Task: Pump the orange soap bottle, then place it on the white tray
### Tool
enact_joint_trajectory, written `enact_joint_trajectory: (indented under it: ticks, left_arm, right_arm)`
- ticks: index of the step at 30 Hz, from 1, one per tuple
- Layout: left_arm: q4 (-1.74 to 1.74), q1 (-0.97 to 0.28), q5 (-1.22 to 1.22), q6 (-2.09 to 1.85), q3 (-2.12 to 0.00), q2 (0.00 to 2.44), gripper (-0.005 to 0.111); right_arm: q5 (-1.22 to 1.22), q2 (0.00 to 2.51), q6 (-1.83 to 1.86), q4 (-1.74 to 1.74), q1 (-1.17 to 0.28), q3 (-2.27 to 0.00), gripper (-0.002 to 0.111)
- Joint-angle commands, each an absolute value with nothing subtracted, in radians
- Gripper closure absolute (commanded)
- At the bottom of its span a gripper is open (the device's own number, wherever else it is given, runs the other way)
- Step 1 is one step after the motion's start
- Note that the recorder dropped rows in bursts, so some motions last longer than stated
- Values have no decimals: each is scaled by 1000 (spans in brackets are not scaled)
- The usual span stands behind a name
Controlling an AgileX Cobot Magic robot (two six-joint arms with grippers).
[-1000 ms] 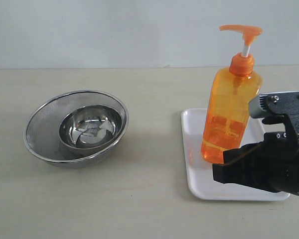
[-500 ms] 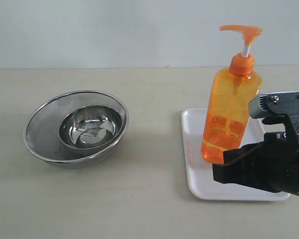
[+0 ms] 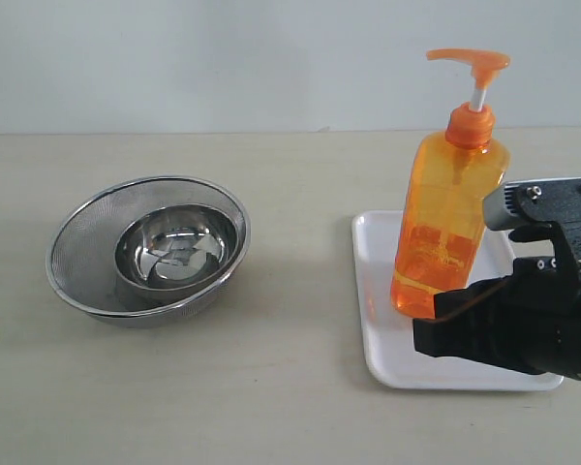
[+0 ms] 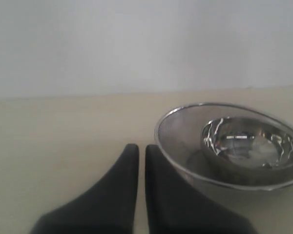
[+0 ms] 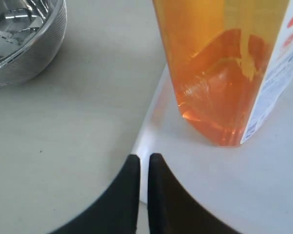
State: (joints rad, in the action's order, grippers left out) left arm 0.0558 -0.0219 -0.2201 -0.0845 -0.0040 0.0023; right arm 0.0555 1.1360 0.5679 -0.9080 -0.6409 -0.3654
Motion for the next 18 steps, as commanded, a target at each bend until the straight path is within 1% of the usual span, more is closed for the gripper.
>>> enact_joint_trajectory:
  ticks: [1,9,18]
  left_arm:
    - [10,-19,-289,-17,0,0,102]
    - [47,-21,-289,-94,0,0,102]
    - [59,-21,-308,-94,0,0,102]
  right_arm:
    - [62,1127,575,-906,-638,-360,107]
    - [62,1127,575,-906,-638,-360,107]
    - [62,1127,575,-906,-638,-360,107]
